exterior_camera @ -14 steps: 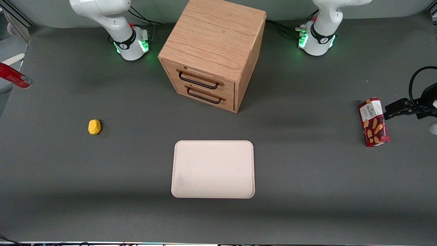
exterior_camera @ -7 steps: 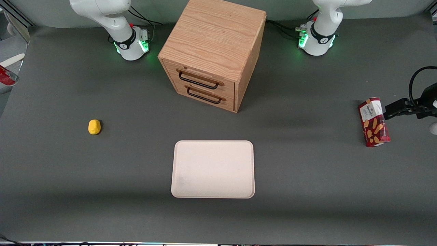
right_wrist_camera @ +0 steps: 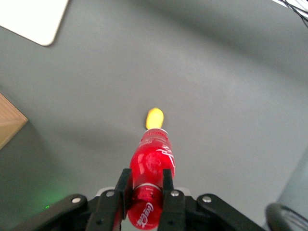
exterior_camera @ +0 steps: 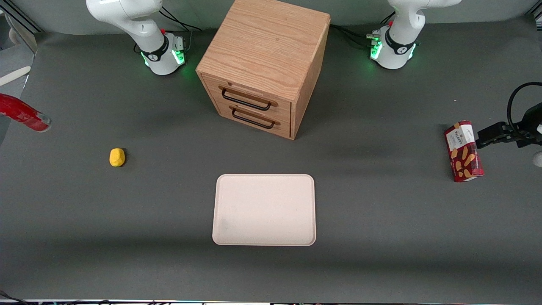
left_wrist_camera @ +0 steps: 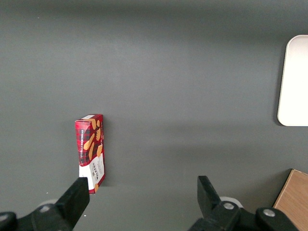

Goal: Place coke bottle on tray
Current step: 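Lift the bottle with the right gripper and carry it toward the tray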

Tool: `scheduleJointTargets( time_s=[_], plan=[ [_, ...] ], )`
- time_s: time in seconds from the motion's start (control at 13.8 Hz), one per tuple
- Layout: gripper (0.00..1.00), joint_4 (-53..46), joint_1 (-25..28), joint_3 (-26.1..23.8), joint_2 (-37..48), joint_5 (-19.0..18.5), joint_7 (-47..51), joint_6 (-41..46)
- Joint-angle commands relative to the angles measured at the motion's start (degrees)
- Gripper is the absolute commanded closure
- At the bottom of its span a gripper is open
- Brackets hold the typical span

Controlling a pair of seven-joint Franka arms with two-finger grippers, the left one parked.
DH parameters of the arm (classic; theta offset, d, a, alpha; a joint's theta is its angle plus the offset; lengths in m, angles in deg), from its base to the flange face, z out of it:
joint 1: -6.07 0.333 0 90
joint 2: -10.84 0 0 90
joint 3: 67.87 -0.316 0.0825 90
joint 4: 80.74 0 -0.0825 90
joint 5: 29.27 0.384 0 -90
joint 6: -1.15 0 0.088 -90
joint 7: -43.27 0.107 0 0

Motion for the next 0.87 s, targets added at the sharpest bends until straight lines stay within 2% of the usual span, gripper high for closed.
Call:
scheduleJointTargets(
  time_s=[0.0,0.22,0.58,0.8],
  plan=[
    [1.00,-10.5,4.6,0.6,-7.4,4.7,7.7,4.5],
    [1.00,-14.7,9.1,-0.3,-12.6,9.0,18.5,4.8],
    [1.00,-24.3,10.5,-10.5,-22.1,9.3,38.6,4.7],
    [1.00,-30.0,12.5,-13.4,-27.8,9.3,49.6,4.2]
  ],
)
